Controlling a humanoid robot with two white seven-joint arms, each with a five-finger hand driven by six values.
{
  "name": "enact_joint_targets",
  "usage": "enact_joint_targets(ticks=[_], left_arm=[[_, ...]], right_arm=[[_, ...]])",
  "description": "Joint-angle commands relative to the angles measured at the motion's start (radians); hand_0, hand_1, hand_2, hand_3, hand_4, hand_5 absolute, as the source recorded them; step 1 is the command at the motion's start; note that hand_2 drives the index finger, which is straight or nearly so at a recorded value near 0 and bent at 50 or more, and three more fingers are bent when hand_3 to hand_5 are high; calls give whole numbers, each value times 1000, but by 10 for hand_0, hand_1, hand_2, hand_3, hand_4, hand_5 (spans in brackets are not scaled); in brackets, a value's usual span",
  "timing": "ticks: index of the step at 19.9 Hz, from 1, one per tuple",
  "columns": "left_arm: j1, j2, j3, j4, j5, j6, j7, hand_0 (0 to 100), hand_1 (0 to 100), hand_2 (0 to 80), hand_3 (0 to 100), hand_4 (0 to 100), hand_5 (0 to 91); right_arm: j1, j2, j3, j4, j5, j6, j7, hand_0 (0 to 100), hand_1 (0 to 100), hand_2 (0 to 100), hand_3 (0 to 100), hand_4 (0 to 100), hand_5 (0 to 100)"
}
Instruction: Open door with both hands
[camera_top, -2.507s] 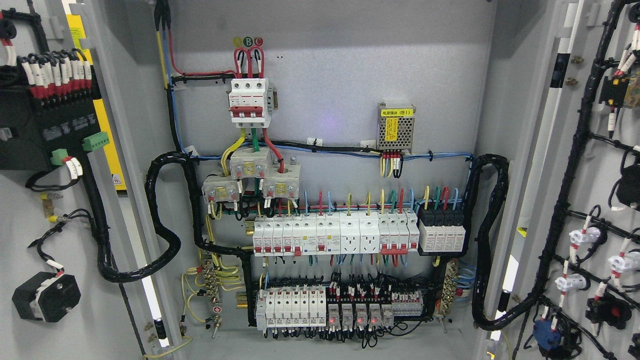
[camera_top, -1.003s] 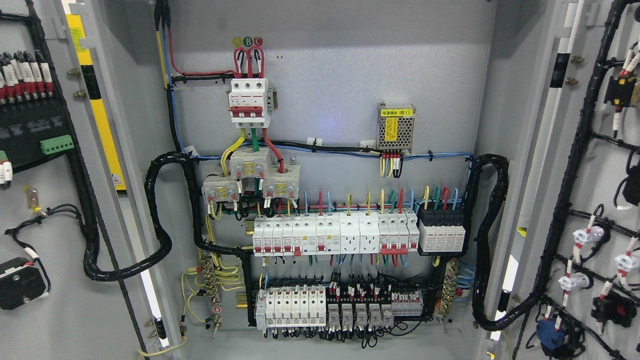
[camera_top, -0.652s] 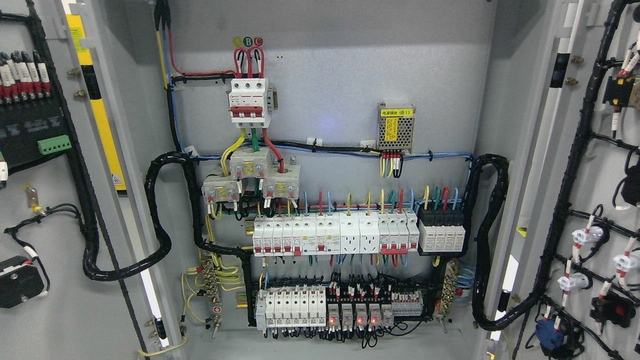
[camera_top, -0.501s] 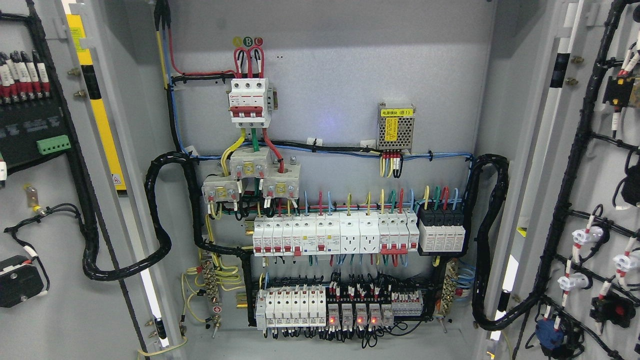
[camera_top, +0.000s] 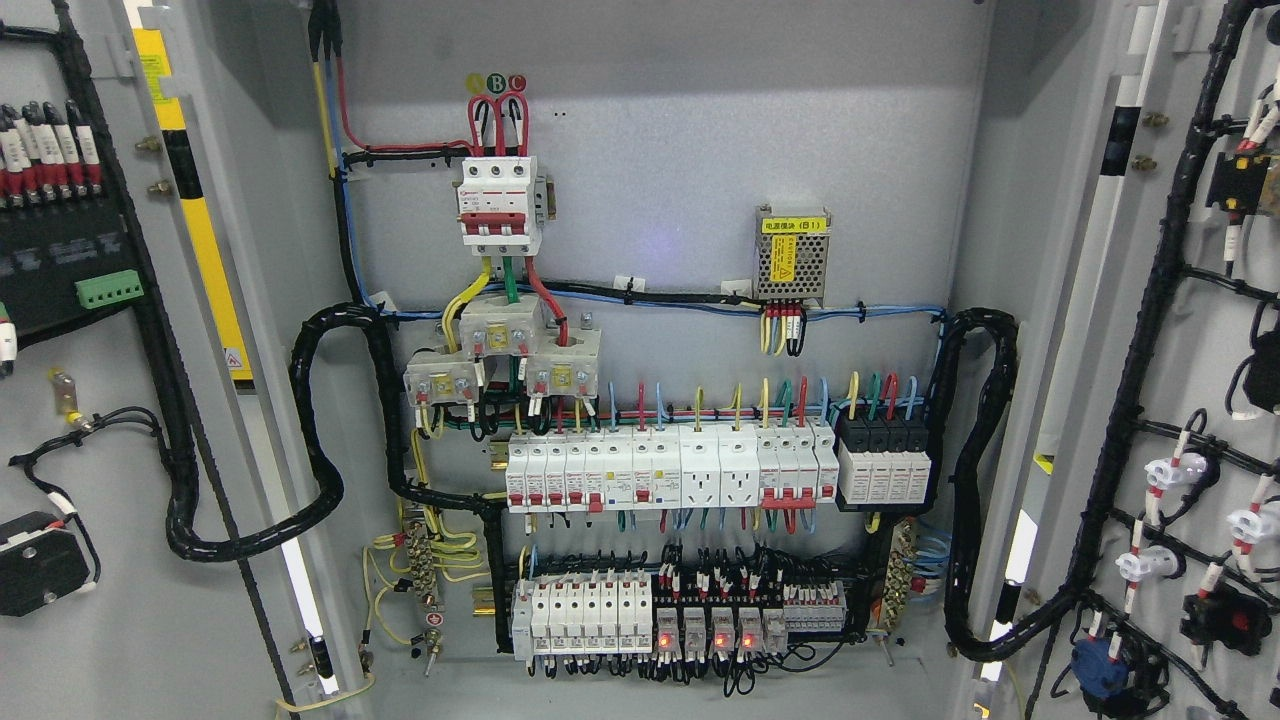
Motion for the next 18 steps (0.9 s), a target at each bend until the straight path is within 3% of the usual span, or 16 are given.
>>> enact_joint_targets(ticks=[1, 6, 10, 13, 15, 18], left_arm=[[34, -30, -147, -123, -43, -6, 7, 0, 0, 0, 0, 0, 0], [54, -177, -354, -124, -258, -20, 7, 0, 0, 0, 0, 0, 0], [76, -266, -422, -75, -428, -24, 12, 0, 0, 0, 0, 0, 0], [74, -393, -419, 111, -623, -18, 10, 0, 0, 0, 0, 0, 0], [70, -412, -422, 286, -720, -18, 10, 0, 0, 0, 0, 0, 0], [-11, -421, -424, 660, -766, -20, 12, 0, 0, 0, 0, 0, 0]], right_arm=[[3, -27, 120, 55, 10, 1, -8, 221, 11, 0, 0, 0, 0], [20, -17, 163, 129, 13, 24, -6, 221, 12, 0, 0, 0, 0], [23, 2, 230, 307, 73, 28, -6, 221, 12, 0, 0, 0, 0], [23, 58, 278, 498, 166, 21, 2, 221, 12, 0, 0, 0, 0], [20, 91, 292, 636, 222, 19, 5, 221, 12, 0, 0, 0, 0], [3, 111, 330, 898, 317, 21, 5, 221, 12, 0, 0, 0, 0]])
